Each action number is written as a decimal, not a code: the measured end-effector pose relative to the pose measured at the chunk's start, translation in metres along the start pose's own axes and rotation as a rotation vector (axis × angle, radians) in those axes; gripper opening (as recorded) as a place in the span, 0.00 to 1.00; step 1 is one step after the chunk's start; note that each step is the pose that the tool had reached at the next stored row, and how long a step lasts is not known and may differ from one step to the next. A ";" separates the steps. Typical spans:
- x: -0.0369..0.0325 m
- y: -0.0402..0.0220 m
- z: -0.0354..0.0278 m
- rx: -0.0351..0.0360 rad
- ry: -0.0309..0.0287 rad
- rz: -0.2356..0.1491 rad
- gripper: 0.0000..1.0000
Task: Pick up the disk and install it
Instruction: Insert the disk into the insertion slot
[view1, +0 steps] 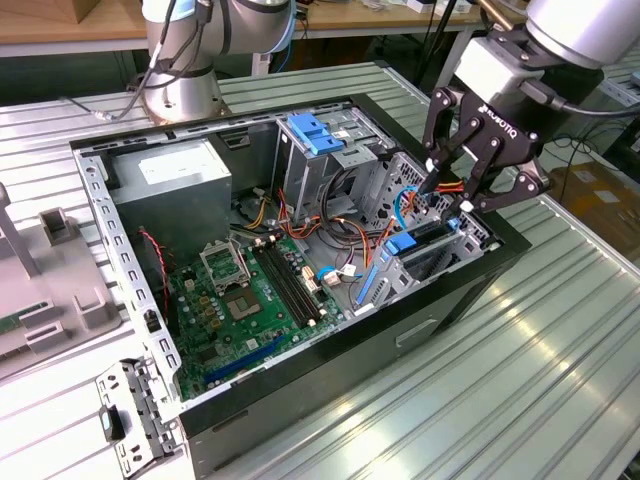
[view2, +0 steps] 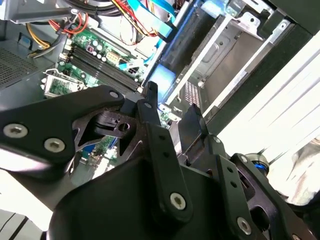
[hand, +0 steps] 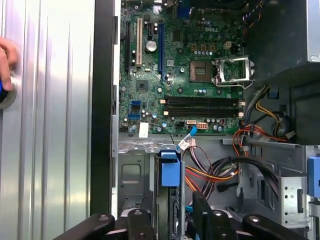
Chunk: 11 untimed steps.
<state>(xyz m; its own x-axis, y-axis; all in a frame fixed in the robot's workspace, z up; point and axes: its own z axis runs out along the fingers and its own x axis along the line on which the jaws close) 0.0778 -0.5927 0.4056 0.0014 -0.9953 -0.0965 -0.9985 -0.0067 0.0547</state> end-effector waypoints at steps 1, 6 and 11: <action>-0.0001 0.0000 -0.0002 0.0000 -0.0028 0.000 0.44; -0.0005 -0.0001 0.0002 -0.0001 -0.0254 -0.001 0.30; -0.0001 -0.0047 0.0011 -0.0051 -0.0341 -0.001 0.11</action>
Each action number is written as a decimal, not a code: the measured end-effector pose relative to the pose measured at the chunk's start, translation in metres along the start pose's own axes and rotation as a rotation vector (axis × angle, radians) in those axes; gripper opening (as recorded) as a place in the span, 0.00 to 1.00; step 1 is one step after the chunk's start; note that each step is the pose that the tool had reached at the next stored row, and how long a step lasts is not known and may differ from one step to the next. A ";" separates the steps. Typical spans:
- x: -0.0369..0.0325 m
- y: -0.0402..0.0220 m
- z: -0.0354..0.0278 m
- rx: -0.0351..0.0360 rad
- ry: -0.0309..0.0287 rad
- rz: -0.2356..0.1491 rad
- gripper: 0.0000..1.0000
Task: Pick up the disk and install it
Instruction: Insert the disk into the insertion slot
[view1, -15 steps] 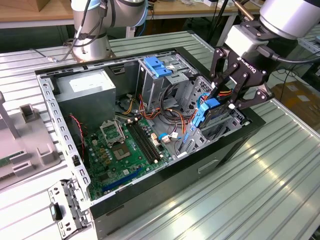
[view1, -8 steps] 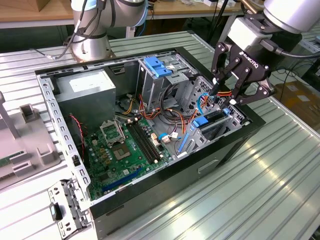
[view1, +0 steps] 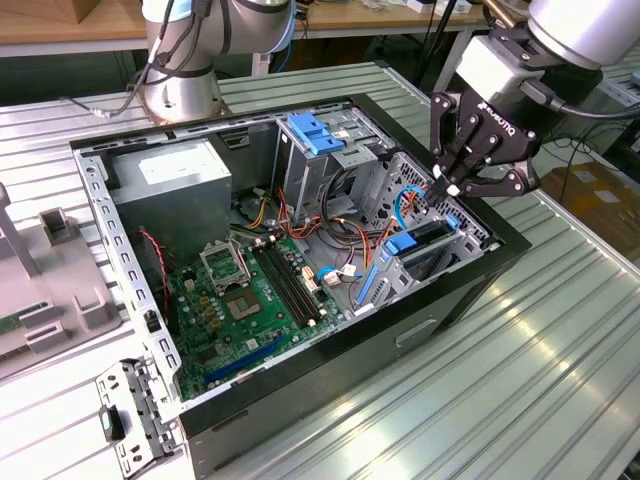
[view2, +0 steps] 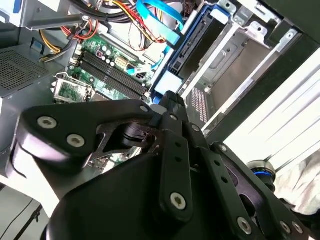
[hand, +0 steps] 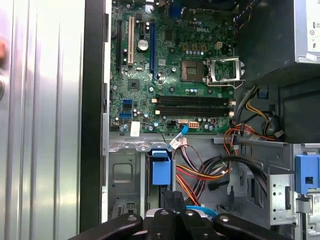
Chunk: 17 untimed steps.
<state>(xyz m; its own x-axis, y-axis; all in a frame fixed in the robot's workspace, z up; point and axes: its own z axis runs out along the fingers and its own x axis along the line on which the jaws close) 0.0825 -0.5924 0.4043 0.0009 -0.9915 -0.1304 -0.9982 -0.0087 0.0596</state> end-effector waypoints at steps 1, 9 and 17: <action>0.0004 -0.0032 -0.0002 -0.0025 -0.0007 0.000 0.11; 0.0009 -0.0175 -0.0010 -0.0122 -0.0014 0.002 0.11; 0.0009 -0.0240 -0.0013 -0.0149 -0.0014 0.002 0.11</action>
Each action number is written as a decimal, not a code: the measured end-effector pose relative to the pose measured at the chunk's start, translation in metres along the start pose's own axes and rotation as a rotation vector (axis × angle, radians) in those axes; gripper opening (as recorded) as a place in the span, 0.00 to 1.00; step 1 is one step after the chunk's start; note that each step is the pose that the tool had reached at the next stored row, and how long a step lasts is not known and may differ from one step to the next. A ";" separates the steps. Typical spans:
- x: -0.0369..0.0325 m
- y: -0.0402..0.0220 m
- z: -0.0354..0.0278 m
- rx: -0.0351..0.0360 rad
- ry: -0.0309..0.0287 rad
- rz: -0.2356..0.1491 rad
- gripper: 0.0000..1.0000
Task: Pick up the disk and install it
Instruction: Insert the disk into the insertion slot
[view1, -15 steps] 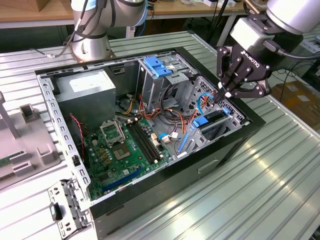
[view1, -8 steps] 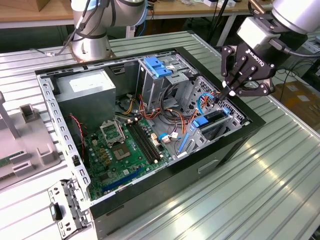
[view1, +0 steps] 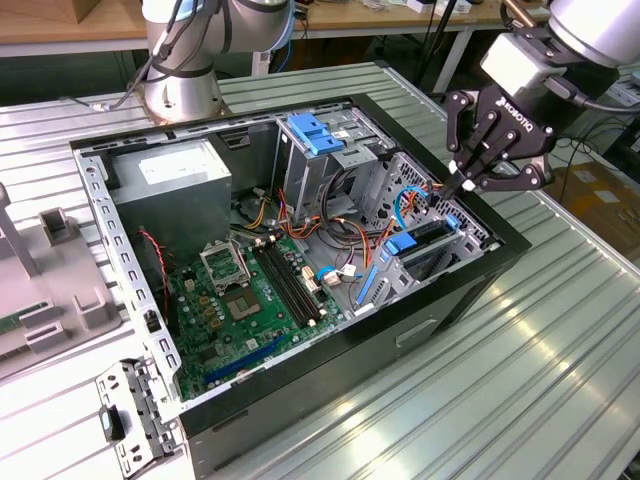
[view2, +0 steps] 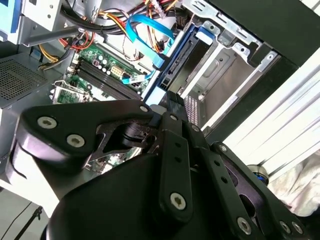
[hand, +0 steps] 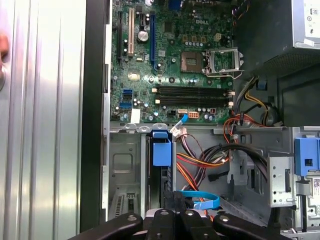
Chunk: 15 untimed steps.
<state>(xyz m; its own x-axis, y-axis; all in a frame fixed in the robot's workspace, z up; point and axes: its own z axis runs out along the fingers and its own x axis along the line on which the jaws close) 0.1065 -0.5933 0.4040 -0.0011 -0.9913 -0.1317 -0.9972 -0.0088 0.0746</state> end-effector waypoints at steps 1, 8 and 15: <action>0.0000 -0.0009 0.0000 -0.0003 -0.0001 0.000 0.11; 0.0000 -0.0049 0.0000 -0.0017 -0.0001 0.000 0.11; 0.0001 -0.0080 0.0002 -0.0026 -0.0001 0.000 0.11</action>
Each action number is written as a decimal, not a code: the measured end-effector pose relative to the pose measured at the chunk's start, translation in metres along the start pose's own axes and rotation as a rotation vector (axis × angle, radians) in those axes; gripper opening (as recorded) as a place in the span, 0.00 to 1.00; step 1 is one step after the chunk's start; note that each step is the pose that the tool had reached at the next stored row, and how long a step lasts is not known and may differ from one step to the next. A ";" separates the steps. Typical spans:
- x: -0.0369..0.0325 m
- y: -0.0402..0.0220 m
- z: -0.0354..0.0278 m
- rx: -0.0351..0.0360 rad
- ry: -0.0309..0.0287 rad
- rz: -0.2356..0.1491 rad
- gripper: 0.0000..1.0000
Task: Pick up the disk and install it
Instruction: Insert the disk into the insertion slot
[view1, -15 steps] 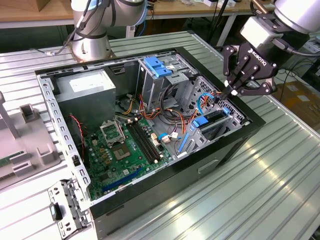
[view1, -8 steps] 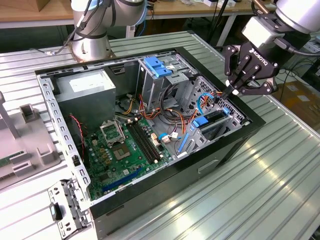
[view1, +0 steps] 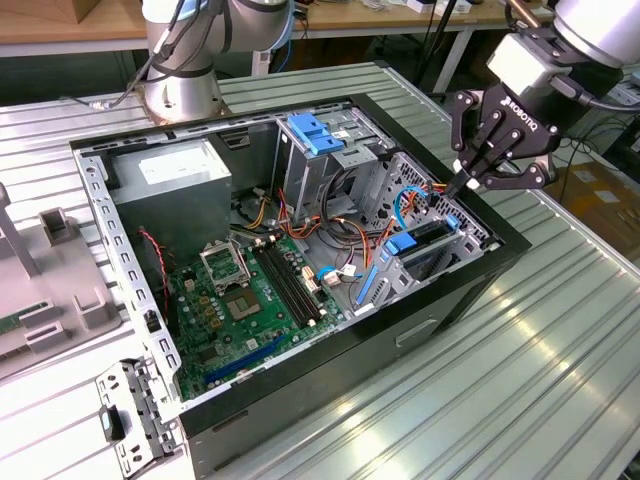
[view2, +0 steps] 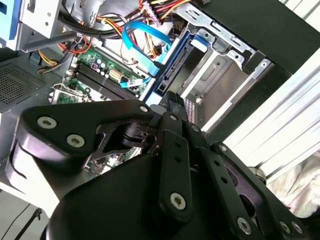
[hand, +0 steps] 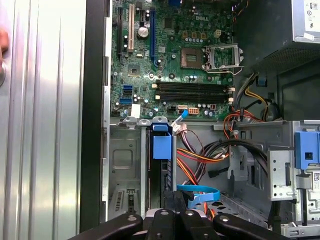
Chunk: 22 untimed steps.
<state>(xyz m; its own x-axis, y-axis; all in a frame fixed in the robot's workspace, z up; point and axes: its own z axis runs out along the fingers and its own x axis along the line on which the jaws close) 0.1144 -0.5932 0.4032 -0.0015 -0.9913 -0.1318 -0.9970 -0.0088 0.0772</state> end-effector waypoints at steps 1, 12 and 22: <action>0.0000 -0.0004 0.0000 -0.0001 0.0000 0.000 0.11; 0.0002 -0.0079 0.0011 -0.0045 0.0000 0.001 0.11; 0.0005 -0.0197 0.0024 -0.0117 0.0000 0.002 0.11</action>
<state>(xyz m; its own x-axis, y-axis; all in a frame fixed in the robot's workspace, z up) 0.1339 -0.5932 0.3993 -0.0030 -0.9913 -0.1316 -0.9960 -0.0088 0.0890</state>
